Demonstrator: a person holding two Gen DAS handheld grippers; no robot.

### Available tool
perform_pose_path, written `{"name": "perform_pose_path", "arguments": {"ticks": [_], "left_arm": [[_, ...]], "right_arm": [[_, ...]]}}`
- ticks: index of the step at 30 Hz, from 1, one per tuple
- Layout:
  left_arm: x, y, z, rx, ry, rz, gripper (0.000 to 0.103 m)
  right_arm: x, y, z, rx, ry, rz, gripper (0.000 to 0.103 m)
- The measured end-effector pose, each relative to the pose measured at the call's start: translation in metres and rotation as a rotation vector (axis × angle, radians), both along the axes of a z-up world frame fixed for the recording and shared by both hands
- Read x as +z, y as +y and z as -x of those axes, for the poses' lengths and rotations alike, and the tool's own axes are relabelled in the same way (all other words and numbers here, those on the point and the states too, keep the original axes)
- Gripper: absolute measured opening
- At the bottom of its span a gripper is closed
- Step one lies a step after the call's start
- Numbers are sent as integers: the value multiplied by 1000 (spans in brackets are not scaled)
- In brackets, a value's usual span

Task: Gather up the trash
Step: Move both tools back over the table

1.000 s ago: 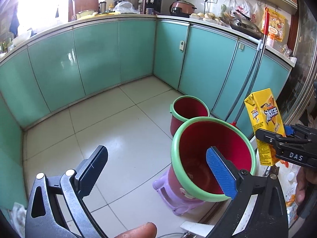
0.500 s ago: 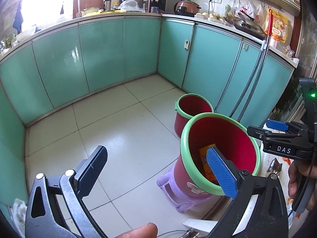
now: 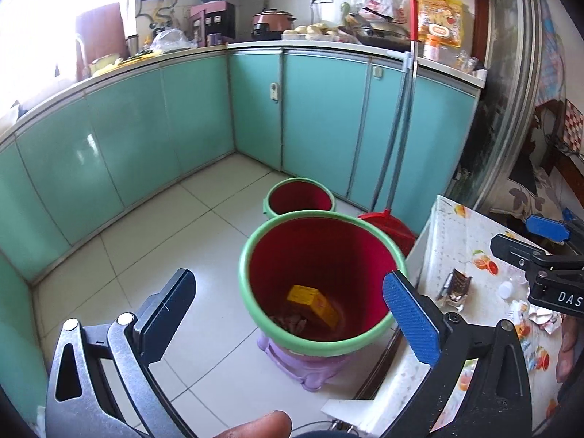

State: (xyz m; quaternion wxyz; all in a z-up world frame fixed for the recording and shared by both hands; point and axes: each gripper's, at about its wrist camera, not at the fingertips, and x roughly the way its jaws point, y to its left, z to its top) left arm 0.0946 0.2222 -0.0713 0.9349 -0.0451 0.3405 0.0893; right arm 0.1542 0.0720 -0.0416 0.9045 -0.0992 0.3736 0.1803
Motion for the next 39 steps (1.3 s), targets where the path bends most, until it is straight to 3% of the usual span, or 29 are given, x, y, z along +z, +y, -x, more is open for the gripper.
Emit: {"name": "perform_pose_path", "arguments": {"ticks": [5, 10, 15, 16, 21, 28, 39], "left_arm": [[14, -59, -1, -126, -13, -14, 103], [23, -117, 3, -248, -20, -17, 103], [25, -172, 4, -354, 0, -12, 103], [24, -183, 4, -365, 5, -13, 103], [18, -223, 0, -416, 37, -24, 103], [-4, -269, -9, -495, 114, -26, 103], [-76, -331, -47, -545, 291, -67, 103]], "right_arm": [[19, -81, 37, -124, -63, 21, 94], [33, -159, 68, -232, -81, 24, 95], [36, -235, 95, -346, -76, 11, 98], [36, -248, 99, -367, -76, 8, 102], [28, -305, 116, -463, -65, -16, 102], [14, -344, 126, -522, -43, -37, 102], [-3, -362, 127, -555, -17, -34, 102]]}}
